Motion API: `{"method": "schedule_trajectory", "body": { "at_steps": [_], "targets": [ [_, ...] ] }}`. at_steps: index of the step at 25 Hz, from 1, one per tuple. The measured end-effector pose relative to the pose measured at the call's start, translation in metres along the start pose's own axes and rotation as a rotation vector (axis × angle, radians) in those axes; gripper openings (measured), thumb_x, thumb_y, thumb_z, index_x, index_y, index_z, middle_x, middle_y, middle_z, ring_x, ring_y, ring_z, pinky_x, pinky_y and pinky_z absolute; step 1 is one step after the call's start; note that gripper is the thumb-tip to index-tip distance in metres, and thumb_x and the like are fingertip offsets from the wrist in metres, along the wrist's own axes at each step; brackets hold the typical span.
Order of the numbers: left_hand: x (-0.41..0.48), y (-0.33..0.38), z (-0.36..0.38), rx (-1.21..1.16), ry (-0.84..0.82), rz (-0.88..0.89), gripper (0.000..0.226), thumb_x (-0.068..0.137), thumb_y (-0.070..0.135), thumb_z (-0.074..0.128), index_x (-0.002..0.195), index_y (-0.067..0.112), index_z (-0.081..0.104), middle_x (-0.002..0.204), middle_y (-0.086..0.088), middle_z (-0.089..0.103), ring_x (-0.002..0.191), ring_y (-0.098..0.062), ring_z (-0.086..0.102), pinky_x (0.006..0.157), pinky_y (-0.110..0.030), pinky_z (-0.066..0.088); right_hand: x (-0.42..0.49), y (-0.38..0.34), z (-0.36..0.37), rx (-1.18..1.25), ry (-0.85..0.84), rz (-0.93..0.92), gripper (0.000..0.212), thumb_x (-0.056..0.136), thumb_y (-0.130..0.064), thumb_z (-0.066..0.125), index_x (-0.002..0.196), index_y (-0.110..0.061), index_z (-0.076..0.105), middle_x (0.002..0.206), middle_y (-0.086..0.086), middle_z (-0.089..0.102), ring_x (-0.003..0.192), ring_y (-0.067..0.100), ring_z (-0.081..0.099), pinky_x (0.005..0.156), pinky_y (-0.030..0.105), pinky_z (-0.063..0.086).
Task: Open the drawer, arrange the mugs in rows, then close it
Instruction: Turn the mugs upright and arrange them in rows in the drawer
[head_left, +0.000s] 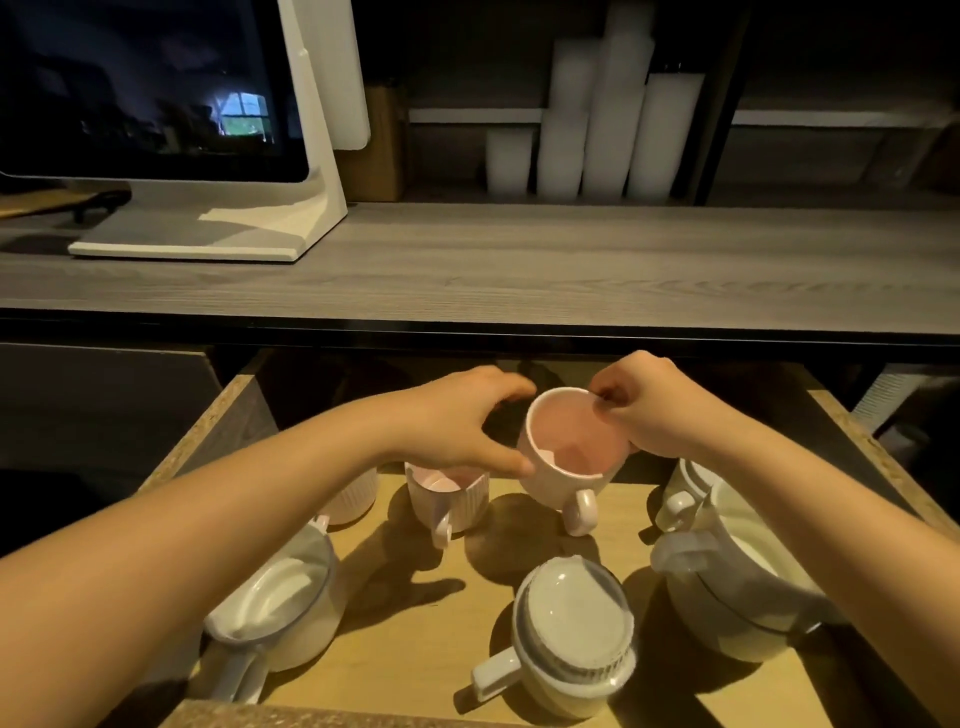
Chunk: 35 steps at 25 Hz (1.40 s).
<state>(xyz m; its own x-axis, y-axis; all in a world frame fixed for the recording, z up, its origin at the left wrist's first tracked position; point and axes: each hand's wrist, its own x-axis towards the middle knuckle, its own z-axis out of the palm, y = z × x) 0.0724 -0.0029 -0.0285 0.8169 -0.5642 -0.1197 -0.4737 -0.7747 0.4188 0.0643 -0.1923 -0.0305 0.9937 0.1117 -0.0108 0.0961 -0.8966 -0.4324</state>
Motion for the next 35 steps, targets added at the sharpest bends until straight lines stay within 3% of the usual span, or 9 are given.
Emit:
{"method": "schedule_trajectory", "body": {
  "at_steps": [3,6,13,19,21,25,31,35],
  "targets": [
    [0.010,-0.015,0.014,0.293,-0.139,-0.182,0.084,0.078,0.043,0.069,0.145,0.024,0.023,0.150,0.000,0.029,0.132,-0.023,0.036,0.104,-0.033,0.036,0.006,0.010,0.009,-0.077,-0.023,0.039,0.023,0.090,-0.007,0.055,0.110,-0.004,0.065,0.090,0.008,0.060,0.080,0.022,0.061,0.059,0.021,0.050],
    [0.013,-0.028,0.028,0.449,-0.194,-0.258,0.092,0.074,0.044,0.072,0.146,0.025,0.017,0.150,-0.001,0.030,0.133,-0.026,0.034,0.108,-0.040,0.031,0.009,0.015,0.021,-0.128,-0.035,0.048,0.026,0.089,-0.006,0.056,0.114,-0.005,0.064,0.105,0.014,0.065,0.091,0.026,0.064,0.074,0.029,0.053],
    [0.008,-0.049,0.043,0.455,-0.105,-0.230,0.100,0.067,0.044,0.077,0.144,0.031,0.016,0.145,0.002,0.035,0.128,-0.024,0.038,0.105,-0.041,0.034,0.020,0.030,0.036,-0.137,-0.212,0.070,0.025,0.090,-0.009,0.055,0.114,-0.008,0.064,0.109,0.014,0.065,0.089,0.026,0.066,0.070,0.028,0.058],
    [0.010,-0.060,0.048,0.338,0.015,-0.181,0.084,0.073,0.042,0.072,0.142,0.031,0.024,0.139,0.002,0.041,0.119,-0.020,0.047,0.092,-0.036,0.049,0.023,0.031,0.041,-0.162,-0.234,0.120,0.028,0.093,-0.017,0.051,0.118,-0.008,0.060,0.112,0.014,0.065,0.091,0.027,0.066,0.069,0.027,0.056],
    [0.010,-0.062,0.048,0.315,0.044,-0.166,0.081,0.073,0.043,0.071,0.140,0.031,0.027,0.137,0.003,0.043,0.117,-0.019,0.048,0.089,-0.035,0.051,0.021,0.025,0.039,-0.189,-0.236,0.107,0.036,0.091,-0.029,0.054,0.124,-0.013,0.055,0.117,0.011,0.064,0.097,0.026,0.064,0.074,0.027,0.054],
    [0.010,-0.063,0.046,0.293,0.075,-0.149,0.079,0.073,0.043,0.071,0.139,0.031,0.031,0.136,0.003,0.045,0.117,-0.019,0.049,0.088,-0.035,0.051,0.009,0.015,0.042,-0.273,-0.412,0.071,0.073,0.077,-0.043,0.068,0.139,-0.025,0.035,0.131,0.002,0.051,0.113,0.024,0.055,0.083,0.028,0.049],
    [0.012,-0.066,0.049,0.228,0.134,-0.146,0.075,0.073,0.041,0.071,0.138,0.030,0.034,0.132,0.003,0.046,0.115,-0.017,0.048,0.084,-0.032,0.052,0.010,0.012,0.048,-0.278,-0.215,0.022,0.066,0.070,-0.044,0.074,0.128,-0.021,0.049,0.117,0.001,0.059,0.091,0.016,0.056,0.072,0.022,0.050],
    [0.013,-0.068,0.052,0.219,0.166,-0.149,0.076,0.073,0.041,0.071,0.138,0.029,0.034,0.131,0.003,0.046,0.115,-0.017,0.047,0.081,-0.029,0.050,0.013,0.009,0.050,-0.275,-0.161,0.008,0.063,0.072,-0.043,0.073,0.127,-0.021,0.052,0.118,0.002,0.060,0.095,0.018,0.058,0.076,0.025,0.052]
  ]
}}
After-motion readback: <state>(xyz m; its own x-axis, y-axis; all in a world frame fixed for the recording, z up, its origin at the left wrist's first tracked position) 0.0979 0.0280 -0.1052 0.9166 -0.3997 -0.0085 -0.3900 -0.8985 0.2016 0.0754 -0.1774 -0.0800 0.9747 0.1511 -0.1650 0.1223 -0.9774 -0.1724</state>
